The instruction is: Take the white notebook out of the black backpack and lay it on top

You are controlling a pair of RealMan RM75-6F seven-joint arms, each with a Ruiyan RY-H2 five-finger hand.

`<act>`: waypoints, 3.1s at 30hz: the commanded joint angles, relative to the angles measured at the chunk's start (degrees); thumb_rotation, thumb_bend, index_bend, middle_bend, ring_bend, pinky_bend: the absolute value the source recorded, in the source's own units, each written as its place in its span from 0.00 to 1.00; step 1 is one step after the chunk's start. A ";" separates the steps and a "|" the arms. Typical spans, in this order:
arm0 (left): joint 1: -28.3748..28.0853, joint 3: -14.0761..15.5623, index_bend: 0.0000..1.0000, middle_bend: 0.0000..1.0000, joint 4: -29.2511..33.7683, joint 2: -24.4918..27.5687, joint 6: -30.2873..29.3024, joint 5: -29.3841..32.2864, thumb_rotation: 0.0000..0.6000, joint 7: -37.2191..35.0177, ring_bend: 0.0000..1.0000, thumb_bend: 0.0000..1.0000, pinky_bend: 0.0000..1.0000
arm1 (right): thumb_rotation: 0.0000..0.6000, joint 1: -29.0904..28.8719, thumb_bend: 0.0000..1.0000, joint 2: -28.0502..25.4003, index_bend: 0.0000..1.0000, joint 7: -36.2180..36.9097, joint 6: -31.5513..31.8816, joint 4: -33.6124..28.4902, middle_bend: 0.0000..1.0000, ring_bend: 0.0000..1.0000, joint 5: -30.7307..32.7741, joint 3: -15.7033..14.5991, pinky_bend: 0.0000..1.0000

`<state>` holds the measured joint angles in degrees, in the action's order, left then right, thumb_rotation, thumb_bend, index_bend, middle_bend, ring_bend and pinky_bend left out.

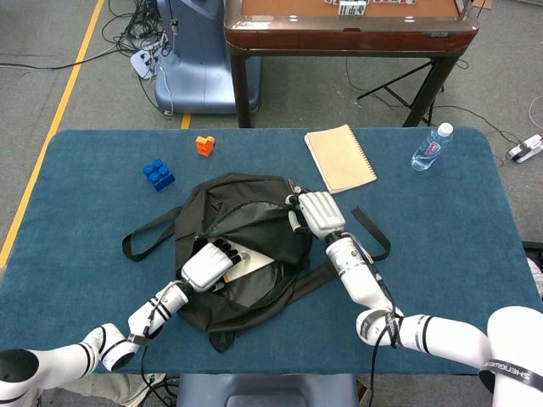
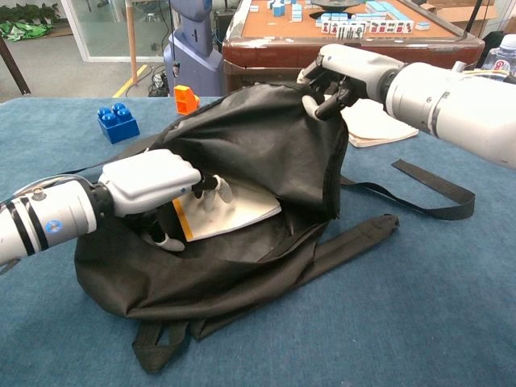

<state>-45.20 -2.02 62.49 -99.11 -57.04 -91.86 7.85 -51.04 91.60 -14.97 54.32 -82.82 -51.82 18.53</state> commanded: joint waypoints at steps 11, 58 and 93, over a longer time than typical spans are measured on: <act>0.13 -2.98 0.36 0.39 -1.43 -2.54 -1.01 3.90 1.00 -0.47 0.34 0.15 0.32 | 1.00 -0.83 0.57 0.19 0.69 0.39 -0.69 2.27 0.48 0.34 2.53 1.86 0.39; 2.03 -5.64 0.74 0.77 -10.29 -10.91 -11.92 4.42 1.00 -16.25 0.63 0.54 0.47 | 1.00 -6.48 0.57 2.43 0.70 0.33 -3.58 8.53 0.48 0.35 15.43 5.78 0.39; 11.66 -12.91 0.74 0.78 8.08 9.13 -25.56 8.78 1.00 -31.47 0.64 0.55 0.47 | 1.00 -2.98 0.57 2.93 0.70 4.17 -6.06 7.58 0.48 0.35 8.31 0.56 0.38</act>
<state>-33.89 -14.27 69.84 -90.63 -82.53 -83.72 -23.17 -54.71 94.73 -11.65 48.30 -74.48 -42.16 19.81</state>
